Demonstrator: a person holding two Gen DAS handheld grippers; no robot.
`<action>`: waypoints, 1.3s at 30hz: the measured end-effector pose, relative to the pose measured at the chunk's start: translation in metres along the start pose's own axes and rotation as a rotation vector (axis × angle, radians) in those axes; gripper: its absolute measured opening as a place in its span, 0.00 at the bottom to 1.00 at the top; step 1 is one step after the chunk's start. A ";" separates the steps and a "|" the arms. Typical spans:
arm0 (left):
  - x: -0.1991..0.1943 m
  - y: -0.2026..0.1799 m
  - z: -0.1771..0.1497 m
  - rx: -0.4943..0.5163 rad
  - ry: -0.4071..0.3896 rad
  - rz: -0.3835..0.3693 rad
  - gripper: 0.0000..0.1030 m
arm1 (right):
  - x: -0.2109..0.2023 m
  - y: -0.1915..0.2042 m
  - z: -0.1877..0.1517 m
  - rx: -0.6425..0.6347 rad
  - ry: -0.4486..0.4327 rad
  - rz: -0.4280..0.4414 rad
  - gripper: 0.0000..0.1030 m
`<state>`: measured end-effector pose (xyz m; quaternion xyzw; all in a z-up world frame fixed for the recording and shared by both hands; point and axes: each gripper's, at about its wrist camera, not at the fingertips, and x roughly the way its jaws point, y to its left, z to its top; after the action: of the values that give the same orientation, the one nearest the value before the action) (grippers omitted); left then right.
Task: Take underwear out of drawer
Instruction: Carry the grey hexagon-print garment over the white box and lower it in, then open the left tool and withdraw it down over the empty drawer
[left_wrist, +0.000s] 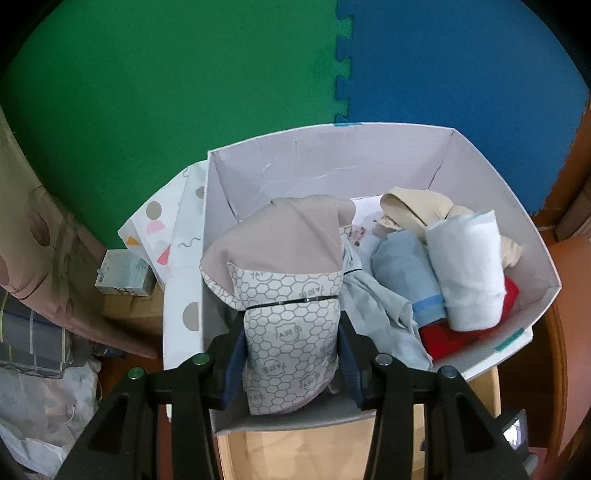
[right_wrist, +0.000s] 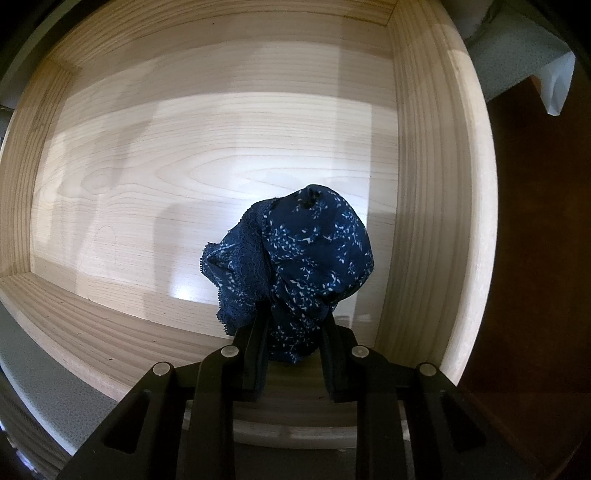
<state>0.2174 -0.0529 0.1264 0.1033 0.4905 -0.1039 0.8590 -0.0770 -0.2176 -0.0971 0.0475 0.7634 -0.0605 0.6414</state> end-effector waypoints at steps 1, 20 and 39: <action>0.002 -0.001 0.000 0.005 0.003 0.001 0.44 | 0.000 0.000 0.000 0.000 0.001 0.000 0.20; -0.014 -0.004 0.000 0.046 0.002 0.017 0.52 | -0.001 0.000 0.005 0.001 0.004 -0.002 0.21; -0.081 0.014 -0.037 0.063 -0.046 0.001 0.54 | -0.002 0.000 0.009 0.000 0.007 -0.004 0.21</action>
<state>0.1502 -0.0230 0.1793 0.1280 0.4669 -0.1212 0.8666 -0.0675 -0.2190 -0.0966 0.0460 0.7657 -0.0618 0.6385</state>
